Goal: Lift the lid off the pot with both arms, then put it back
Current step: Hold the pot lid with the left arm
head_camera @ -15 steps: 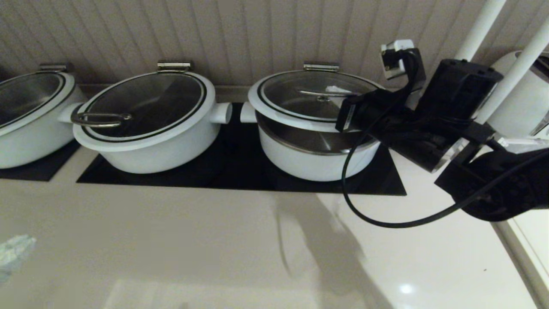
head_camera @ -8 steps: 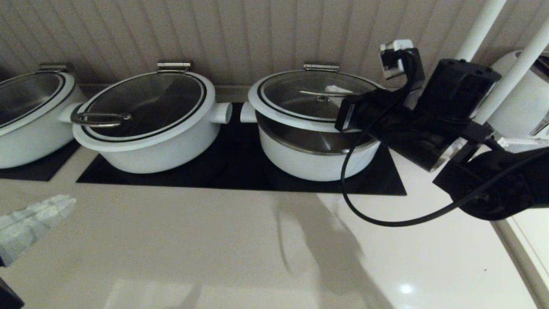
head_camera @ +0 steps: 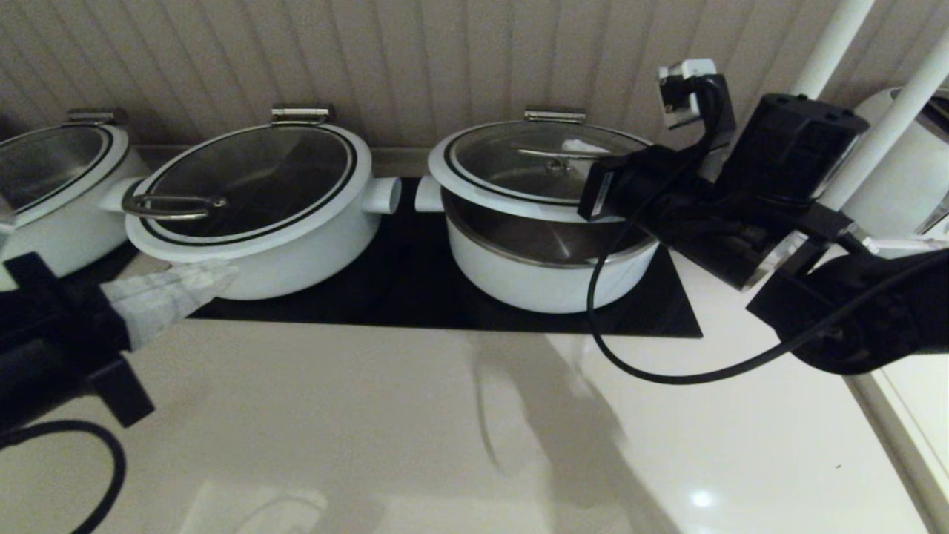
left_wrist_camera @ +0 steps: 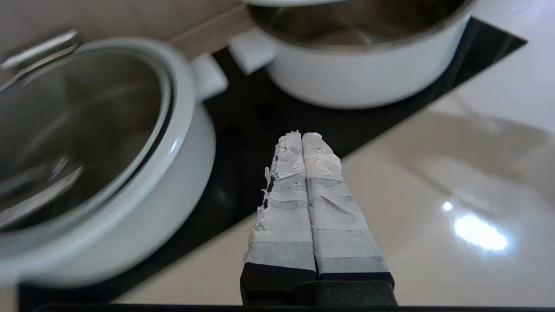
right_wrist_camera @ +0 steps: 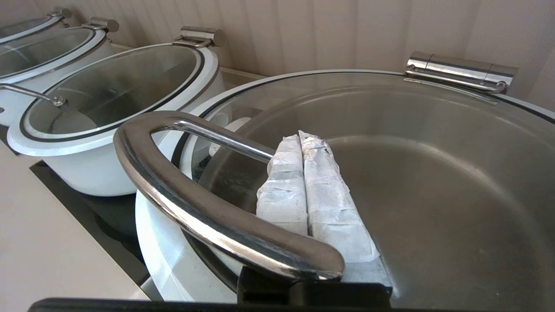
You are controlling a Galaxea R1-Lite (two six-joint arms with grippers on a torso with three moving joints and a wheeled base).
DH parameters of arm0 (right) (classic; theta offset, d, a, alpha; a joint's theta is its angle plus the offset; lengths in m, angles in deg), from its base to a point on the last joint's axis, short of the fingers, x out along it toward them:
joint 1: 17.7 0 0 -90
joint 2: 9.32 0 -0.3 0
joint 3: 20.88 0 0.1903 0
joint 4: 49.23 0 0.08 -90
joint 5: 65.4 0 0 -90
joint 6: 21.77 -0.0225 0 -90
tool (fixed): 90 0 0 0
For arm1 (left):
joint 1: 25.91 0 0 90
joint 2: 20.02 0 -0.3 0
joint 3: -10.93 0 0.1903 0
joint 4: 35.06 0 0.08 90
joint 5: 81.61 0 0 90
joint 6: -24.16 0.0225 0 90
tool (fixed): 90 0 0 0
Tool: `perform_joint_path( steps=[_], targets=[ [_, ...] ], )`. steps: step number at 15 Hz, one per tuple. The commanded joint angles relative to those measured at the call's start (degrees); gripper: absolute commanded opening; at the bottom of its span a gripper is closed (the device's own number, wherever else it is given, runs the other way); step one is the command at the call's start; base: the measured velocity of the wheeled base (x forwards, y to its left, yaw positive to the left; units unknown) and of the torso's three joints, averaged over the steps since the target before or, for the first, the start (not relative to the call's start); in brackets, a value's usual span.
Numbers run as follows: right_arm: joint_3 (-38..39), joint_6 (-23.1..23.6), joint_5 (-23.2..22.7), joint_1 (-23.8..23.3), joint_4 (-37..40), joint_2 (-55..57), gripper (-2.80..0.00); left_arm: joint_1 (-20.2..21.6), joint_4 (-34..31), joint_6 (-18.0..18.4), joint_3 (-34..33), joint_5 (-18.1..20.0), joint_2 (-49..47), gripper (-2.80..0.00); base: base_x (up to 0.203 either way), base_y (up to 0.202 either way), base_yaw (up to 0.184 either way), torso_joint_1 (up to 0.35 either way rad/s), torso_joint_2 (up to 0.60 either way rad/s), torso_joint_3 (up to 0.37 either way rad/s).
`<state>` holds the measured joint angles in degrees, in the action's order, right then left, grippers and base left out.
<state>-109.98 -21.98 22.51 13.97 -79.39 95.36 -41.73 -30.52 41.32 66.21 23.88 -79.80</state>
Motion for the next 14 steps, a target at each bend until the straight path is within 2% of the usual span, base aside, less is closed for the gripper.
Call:
perform_joint_path(
  steps=[1, 3, 6, 8, 14],
  targets=[
    [-0.01, -0.06, -0.02, -0.03, -0.26, 0.09, -2.8, -4.03, 2.39, 0.14, 1.68, -1.75, -8.54, -2.8, 0.0, 0.0, 0.0, 0.0, 0.0, 0.0],
    [-0.38, -0.05, 0.06, -0.03, -0.34, 0.7, -2.8, -8.62, 6.14, 0.21, 2.47, -4.76, -13.82, -2.8, 0.0, 0.0, 0.0, 0.0, 0.0, 0.0],
    [-0.71, -0.06, 0.24, -0.03, -0.35, 0.89, -2.8, -13.1, 13.56, 0.11, 2.94, -8.45, -21.91, -2.8, 0.0, 0.0, 0.0, 0.0, 0.0, 0.0],
    [-0.8, -0.06, 0.68, -0.03, -0.35, 1.14, -2.8, -15.13, 17.85, -0.01, 3.71, -10.85, -26.16, -2.8, 0.0, 0.0, 0.0, 0.0, 0.0, 0.0],
    [-0.8, -0.06, 0.77, -0.03, -0.35, 1.14, -2.8, -19.66, 23.07, -0.57, 8.5, -16.42, -34.34, -2.8, 0.0, 0.0, 0.0, 0.0, 0.0, 0.0]
  ],
)
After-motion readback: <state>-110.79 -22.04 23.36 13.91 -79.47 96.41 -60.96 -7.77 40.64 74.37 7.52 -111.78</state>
